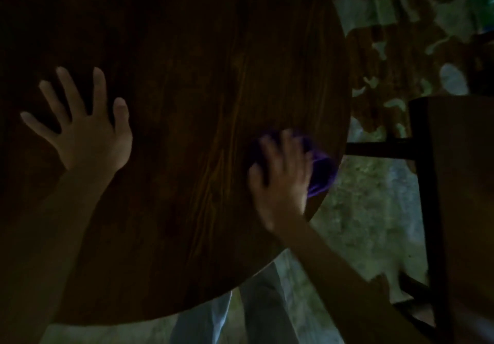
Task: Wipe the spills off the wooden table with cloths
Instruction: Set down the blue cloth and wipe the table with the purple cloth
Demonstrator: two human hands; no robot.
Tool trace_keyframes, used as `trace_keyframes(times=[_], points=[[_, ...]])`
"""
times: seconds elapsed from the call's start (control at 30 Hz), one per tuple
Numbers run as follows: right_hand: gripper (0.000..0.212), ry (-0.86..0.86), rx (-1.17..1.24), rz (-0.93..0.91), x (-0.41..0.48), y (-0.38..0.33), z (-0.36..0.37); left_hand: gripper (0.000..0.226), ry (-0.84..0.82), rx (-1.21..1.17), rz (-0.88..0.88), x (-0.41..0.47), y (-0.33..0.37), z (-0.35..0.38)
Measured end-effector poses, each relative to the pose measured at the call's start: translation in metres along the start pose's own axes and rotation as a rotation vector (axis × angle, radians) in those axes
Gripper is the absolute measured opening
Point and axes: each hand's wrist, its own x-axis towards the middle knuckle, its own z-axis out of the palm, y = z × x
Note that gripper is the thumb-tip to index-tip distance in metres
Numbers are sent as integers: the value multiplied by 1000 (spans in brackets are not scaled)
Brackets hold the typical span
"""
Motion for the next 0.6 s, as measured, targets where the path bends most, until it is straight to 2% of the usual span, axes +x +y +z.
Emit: trace_keyframes(times=[0.07,0.13,0.17,0.2,0.23,0.3,0.37,0.43,0.47,0.5,0.53,0.57,0.6], points=[[63,-305,-57,-519,-74,-19,6,70,0,3,4,-2,3,-2],[66,-502,-137,-984,-94,-3,1,70,4,13,5,-4,7,-5],[67,-527,-129,-1133,-80,12,-2,69,0,21,3,-3,9,-5],[68,-535,-113,-1206,-57,29,-5,69,-5,30,-3,-3,10,-6],[68,-530,-92,-1199,-28,44,-12,68,-8,39,-9,-3,10,-6],[65,-396,-63,-998,33,76,-24,68,-12,46,-15,-1,11,-6],[66,-192,-54,-630,89,94,-33,68,-9,45,-22,0,9,-5],[69,-29,-27,-136,120,76,-30,68,-9,45,-25,-1,9,-5],[70,27,-4,51,121,56,-24,68,-13,46,-24,-1,10,-5],[69,69,-2,123,113,31,-19,68,-18,46,-28,-1,11,-5],[66,80,-8,90,94,5,-12,68,-24,44,-37,0,11,-7],[64,46,3,-49,68,-18,-4,68,-32,39,-48,-1,12,-9],[63,-71,31,-278,32,-36,4,68,-41,37,-55,-3,12,-9]])
